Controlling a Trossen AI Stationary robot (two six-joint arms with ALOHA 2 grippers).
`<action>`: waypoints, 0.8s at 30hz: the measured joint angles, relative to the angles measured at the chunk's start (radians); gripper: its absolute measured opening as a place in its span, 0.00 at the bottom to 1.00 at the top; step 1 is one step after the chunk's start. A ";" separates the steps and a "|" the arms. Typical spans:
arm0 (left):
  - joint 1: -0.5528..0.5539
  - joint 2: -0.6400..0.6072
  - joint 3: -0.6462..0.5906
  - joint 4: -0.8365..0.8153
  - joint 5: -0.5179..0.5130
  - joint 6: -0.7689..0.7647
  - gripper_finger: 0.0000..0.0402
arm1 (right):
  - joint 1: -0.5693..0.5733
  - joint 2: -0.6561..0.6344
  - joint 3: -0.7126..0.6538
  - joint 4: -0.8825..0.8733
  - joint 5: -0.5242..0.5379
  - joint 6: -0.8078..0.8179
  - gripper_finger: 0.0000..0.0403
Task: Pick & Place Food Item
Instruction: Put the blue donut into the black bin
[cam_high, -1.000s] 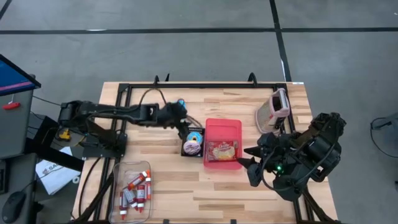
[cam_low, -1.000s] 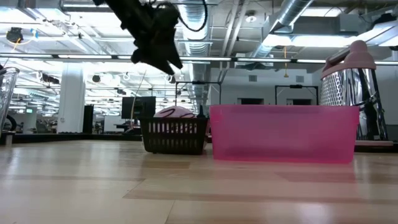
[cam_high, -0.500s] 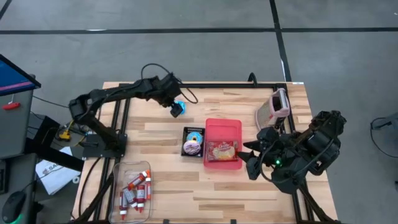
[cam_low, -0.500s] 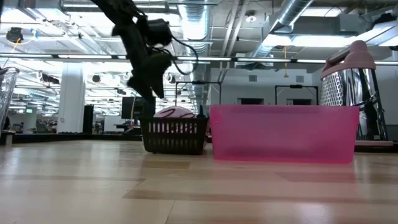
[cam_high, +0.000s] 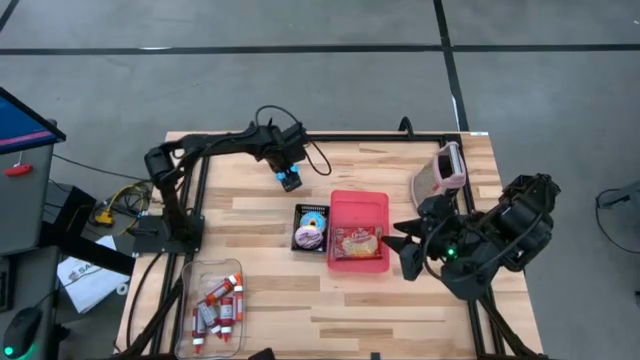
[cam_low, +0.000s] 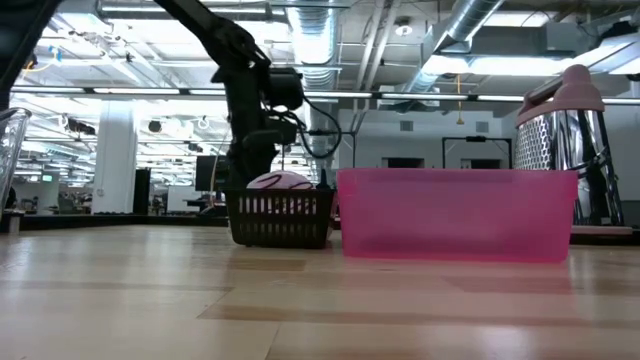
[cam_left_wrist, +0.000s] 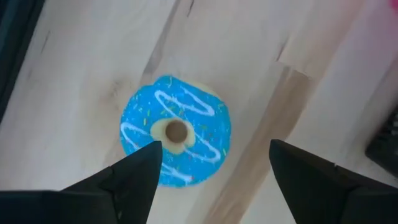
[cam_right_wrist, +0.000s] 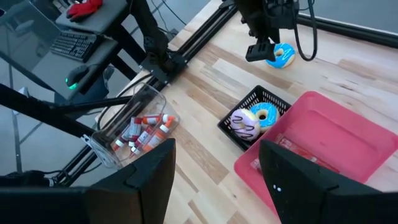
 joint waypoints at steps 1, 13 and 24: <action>0.000 0.009 0.007 0.001 0.000 -0.002 0.73 | 0.000 0.000 0.000 0.000 0.000 0.003 0.55; 0.002 0.050 0.056 -0.092 0.026 -0.140 0.73 | -0.006 0.000 0.000 0.000 0.001 0.030 0.55; -0.001 0.050 0.055 -0.071 0.038 -0.166 0.73 | -0.006 0.000 0.000 0.001 0.003 0.038 0.55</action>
